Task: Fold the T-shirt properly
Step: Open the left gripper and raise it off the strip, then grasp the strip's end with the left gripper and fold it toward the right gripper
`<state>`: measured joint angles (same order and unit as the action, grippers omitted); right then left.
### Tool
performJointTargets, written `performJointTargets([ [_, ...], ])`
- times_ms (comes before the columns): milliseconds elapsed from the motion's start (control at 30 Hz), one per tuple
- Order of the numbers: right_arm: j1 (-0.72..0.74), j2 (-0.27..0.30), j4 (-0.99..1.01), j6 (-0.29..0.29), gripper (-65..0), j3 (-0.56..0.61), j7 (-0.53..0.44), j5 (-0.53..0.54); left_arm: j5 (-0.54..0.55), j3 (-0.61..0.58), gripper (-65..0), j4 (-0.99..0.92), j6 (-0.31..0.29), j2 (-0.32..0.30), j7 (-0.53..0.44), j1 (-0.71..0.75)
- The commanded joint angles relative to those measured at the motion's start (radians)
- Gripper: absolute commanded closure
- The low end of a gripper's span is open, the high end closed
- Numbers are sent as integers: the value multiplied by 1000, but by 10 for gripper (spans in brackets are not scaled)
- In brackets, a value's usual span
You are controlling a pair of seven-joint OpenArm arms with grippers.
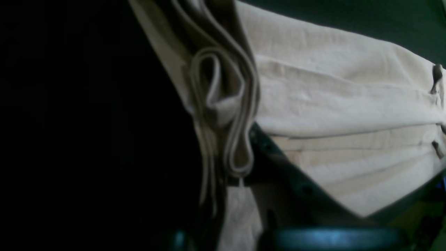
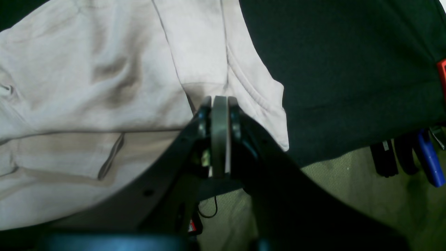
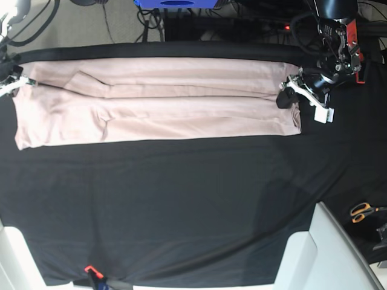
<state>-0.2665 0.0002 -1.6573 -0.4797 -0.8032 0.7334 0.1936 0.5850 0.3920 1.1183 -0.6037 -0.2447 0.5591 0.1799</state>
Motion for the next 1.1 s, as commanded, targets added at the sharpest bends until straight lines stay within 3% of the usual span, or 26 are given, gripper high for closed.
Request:
performJointTargets([
  [0, 3, 14, -17, 2, -6, -3, -19, 8, -4, 2, 0, 49, 21, 0, -18, 7],
  [67, 3, 14, -17, 2, -6, -3, -19, 8, -4, 0, 0, 138, 57, 8, -49, 56],
  [233, 5, 14, -17, 2, -6, -3, -18, 8, -4, -106, 0, 328, 229, 17, -61, 129],
  [433, 5, 14, -17, 2, -6, -3, -16, 8, -4, -259, 0, 449, 433, 23, -58, 148],
  [667, 5, 14, -17, 2, -6, -3, -15, 8, -3, -471, 0, 489, 598, 48, -58, 112],
  [900, 5, 14, -17, 2, -6, -3, -15, 8, -3, -629, 0, 478, 620, 101, -57, 65],
  [1067, 5, 14, -17, 2, -6, -3, -15, 8, -3, -674, 0, 418, 621, 155, -57, 23],
])
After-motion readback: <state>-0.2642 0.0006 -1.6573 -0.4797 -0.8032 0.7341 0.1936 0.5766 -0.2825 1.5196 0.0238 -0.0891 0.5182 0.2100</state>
